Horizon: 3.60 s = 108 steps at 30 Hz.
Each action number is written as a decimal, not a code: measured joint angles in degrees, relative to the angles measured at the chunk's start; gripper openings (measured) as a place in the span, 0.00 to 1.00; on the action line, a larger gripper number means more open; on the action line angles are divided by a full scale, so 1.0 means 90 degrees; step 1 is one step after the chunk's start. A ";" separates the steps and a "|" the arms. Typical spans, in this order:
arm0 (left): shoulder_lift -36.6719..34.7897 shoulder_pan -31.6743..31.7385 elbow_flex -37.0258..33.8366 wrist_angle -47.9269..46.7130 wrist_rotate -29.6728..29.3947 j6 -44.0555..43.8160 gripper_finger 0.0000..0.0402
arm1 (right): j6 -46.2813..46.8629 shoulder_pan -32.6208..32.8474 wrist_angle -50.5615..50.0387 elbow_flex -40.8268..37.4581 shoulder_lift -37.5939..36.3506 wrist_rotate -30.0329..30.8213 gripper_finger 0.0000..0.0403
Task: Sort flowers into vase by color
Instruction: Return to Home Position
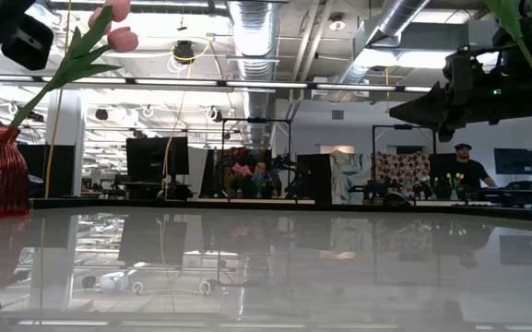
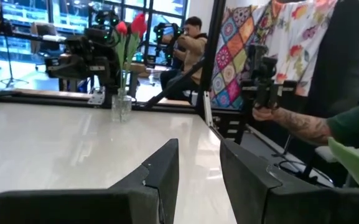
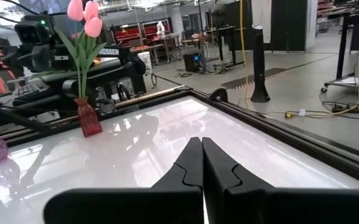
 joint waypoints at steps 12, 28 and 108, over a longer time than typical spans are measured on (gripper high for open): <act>0.0000 0.1662 -0.0044 0.0073 0.1545 0.0224 0.26 | 0.0070 -0.0055 0.0010 -0.0005 -0.0002 -0.0322 0.05; 0.0000 0.3901 -0.0044 -0.0221 0.3646 0.0166 0.26 | 0.0081 -0.0052 -0.0115 -0.0010 -0.0002 -0.0810 0.05; 0.0002 0.3930 -0.0831 -0.0366 0.3347 0.0155 0.26 | -0.0441 0.0135 -0.3626 0.0000 -0.2090 -0.1091 0.12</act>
